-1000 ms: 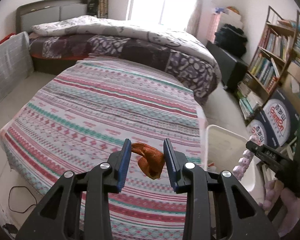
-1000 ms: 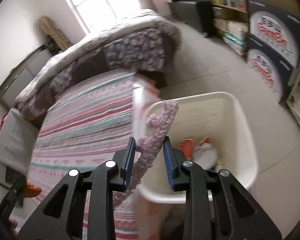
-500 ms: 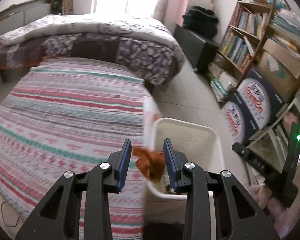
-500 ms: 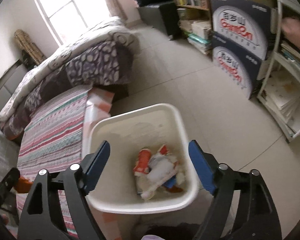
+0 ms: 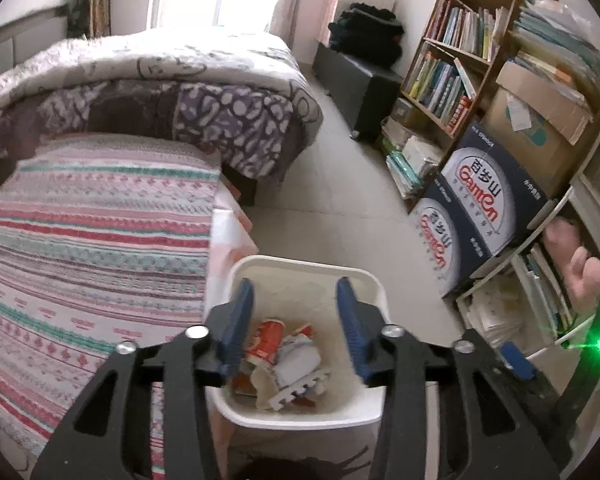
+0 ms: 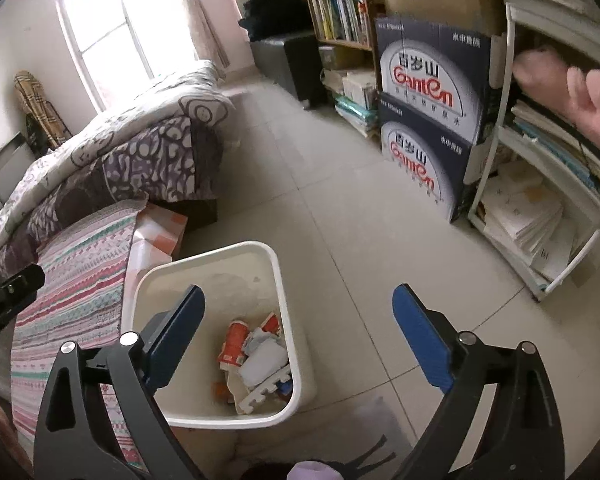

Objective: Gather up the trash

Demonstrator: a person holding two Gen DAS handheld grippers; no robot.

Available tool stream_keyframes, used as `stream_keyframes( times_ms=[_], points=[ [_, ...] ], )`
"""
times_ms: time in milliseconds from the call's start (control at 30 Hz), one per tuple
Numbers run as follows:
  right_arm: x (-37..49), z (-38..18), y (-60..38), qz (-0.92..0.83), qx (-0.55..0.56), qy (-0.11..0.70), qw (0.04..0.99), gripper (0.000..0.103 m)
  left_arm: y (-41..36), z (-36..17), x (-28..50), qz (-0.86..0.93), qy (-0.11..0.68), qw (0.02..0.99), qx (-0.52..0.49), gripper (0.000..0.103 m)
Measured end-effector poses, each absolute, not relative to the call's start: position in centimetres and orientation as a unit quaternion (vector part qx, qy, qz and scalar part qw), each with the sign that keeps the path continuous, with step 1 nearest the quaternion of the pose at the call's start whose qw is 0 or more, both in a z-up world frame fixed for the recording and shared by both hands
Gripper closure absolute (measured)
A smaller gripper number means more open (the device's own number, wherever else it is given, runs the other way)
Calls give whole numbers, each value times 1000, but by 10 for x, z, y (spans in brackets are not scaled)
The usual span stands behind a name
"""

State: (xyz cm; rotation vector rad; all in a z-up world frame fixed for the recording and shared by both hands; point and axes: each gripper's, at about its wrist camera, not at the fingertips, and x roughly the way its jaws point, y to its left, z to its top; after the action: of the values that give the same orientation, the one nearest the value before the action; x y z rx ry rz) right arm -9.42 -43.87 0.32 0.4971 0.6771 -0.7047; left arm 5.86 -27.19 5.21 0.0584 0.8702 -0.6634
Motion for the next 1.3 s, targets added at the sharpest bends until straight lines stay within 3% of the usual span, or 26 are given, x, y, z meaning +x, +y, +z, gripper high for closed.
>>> stream_keyframes(
  times_ms=[233, 333, 500, 800, 1300],
  points=[
    [-95, 20, -410, -308, 218, 299, 876, 7, -218, 82, 30, -248, 324, 913, 23, 7],
    [-97, 31, -384, -299, 197, 282, 890, 7, -185, 92, 16, -215, 278, 936, -4, 7],
    [-94, 43, -335, -275, 167, 264, 909, 7, -146, 85, 13, -163, 325, 931, -14, 7],
    [-91, 51, -266, -237, 126, 265, 926, 7, -88, 70, -24, -50, 297, 953, 30, 7],
    [-99, 58, -202, -223, 67, 233, 944, 7, -38, 65, -49, -29, 300, 954, 11, 7]
  ],
)
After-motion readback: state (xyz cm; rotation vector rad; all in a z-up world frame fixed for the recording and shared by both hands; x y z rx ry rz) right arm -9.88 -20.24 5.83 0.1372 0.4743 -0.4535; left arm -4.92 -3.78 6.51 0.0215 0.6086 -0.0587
